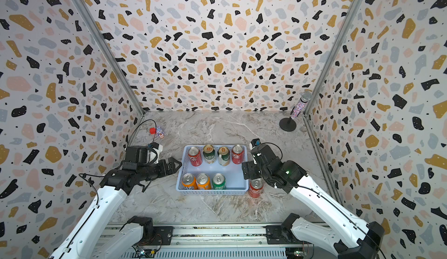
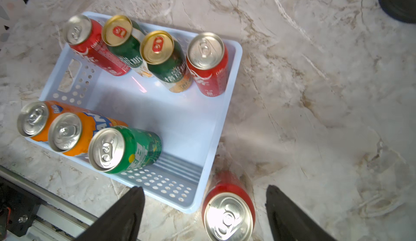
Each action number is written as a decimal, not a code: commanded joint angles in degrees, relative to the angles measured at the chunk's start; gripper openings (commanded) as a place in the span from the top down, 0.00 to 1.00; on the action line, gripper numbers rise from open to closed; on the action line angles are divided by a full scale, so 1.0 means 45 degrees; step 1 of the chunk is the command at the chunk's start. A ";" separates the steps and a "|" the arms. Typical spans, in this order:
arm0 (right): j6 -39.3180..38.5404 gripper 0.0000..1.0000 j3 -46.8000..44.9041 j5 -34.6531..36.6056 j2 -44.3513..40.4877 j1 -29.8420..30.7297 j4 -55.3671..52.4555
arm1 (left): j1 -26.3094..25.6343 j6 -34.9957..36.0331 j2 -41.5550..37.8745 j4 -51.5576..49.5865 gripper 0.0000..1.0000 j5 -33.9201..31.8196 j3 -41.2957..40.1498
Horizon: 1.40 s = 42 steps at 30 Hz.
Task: Take out the drinks from the basket
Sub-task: Pick up the drink from the basket.
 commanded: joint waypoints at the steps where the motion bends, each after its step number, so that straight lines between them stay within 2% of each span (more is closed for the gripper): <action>1: -0.0745 0.11 0.0636 0.0066 0.0555 0.0014 0.0053 | 0.0018 -0.0037 -0.0189 0.0440 0.00 0.0202 -0.0209; 7: -0.1255 0.11 0.1798 0.0363 0.2214 -0.0005 0.0030 | 0.0018 -0.0010 -0.0376 0.0496 0.00 0.0224 -0.0250; 11: -0.1480 0.11 0.2506 -0.0076 0.3321 -0.0155 0.0201 | 0.0018 -0.0030 -0.0272 0.0517 0.00 0.0388 -0.0230; 23: -0.1991 0.12 0.4418 -0.0883 0.6546 -0.1555 0.0155 | 0.0018 -0.0022 -0.0325 0.0575 0.00 0.0546 -0.0276; 42: -0.2633 0.14 0.5711 -0.0938 0.9470 -0.1824 0.0628 | 0.0018 0.0007 -0.0293 0.0575 0.00 0.0325 -0.0316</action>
